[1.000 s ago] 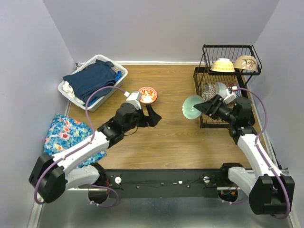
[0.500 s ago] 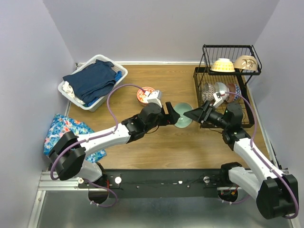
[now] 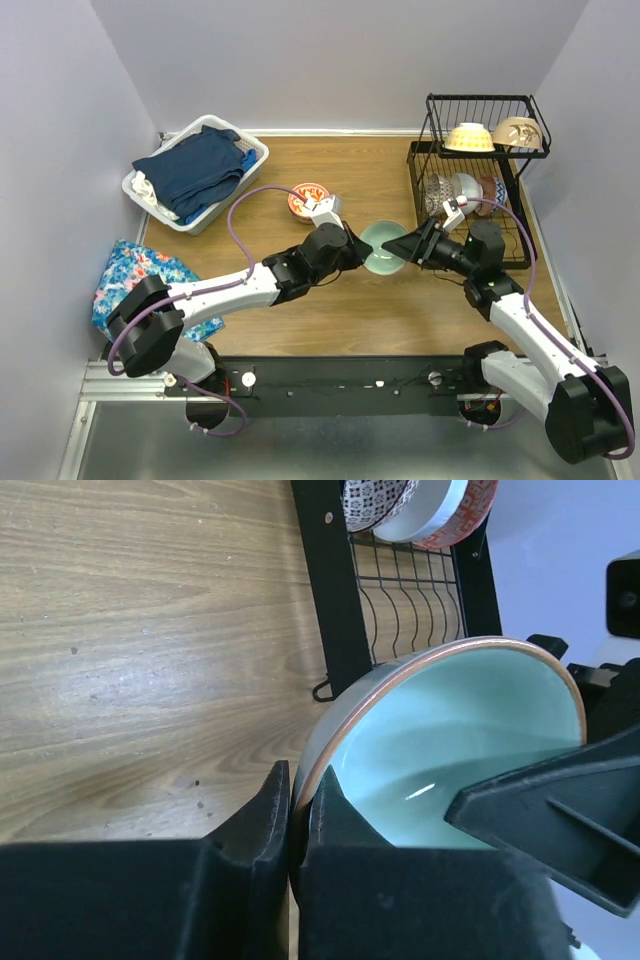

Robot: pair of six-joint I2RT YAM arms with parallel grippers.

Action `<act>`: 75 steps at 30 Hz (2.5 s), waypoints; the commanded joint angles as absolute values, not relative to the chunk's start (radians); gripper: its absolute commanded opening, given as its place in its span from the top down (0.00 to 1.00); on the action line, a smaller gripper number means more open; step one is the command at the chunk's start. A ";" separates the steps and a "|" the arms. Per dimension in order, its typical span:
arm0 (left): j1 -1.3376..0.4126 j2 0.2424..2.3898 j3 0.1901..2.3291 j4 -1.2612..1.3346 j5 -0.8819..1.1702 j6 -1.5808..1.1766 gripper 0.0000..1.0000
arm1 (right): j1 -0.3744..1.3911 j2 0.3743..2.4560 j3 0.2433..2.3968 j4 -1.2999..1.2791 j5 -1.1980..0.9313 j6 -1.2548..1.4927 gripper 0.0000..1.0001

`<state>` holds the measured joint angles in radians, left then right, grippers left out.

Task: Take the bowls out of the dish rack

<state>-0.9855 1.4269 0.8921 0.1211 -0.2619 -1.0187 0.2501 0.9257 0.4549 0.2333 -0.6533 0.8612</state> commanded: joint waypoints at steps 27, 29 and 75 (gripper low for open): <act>-0.618 1.376 0.851 -0.305 -0.318 -0.845 1.00 | 0.273 0.870 0.595 -0.129 -0.422 0.523 0.01; -0.566 1.405 0.859 -0.299 -0.286 -0.835 1.00 | 0.275 0.873 0.595 -0.133 -0.420 0.519 0.01; -0.354 0.911 0.646 -0.304 -0.110 -0.422 0.01 | 0.215 0.960 0.759 -0.252 0.236 0.325 0.00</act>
<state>-0.3553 1.0210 0.7132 -0.3389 -0.1459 -0.5102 0.2615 0.9295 0.7341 -0.2813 0.1181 0.3809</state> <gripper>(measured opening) 0.985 0.998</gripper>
